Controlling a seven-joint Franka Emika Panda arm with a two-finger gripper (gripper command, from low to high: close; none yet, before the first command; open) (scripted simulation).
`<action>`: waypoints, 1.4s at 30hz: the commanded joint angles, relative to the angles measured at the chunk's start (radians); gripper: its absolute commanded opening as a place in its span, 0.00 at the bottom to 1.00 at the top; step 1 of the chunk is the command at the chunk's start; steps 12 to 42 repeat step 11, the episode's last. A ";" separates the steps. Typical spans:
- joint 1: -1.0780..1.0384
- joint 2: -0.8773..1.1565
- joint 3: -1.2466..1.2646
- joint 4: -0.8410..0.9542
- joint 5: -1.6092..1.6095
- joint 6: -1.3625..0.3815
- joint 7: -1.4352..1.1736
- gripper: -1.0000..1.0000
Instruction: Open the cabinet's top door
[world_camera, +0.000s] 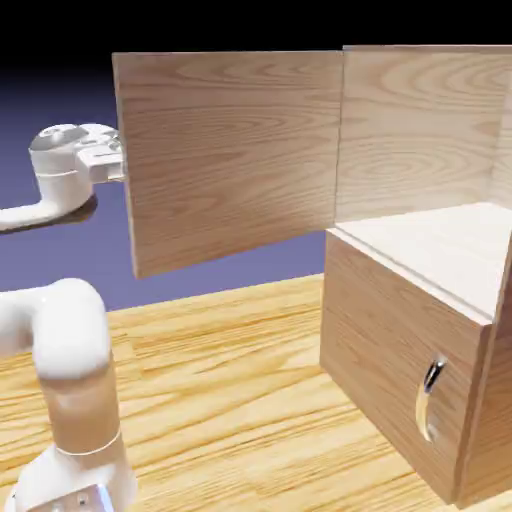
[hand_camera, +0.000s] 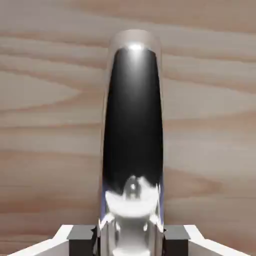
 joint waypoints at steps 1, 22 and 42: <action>-0.036 -0.029 0.015 0.015 0.019 0.004 -0.025 0.00; -0.349 0.007 0.178 0.370 0.125 -0.270 -0.068 0.00; -0.349 0.007 0.178 0.370 0.125 -0.270 -0.068 0.00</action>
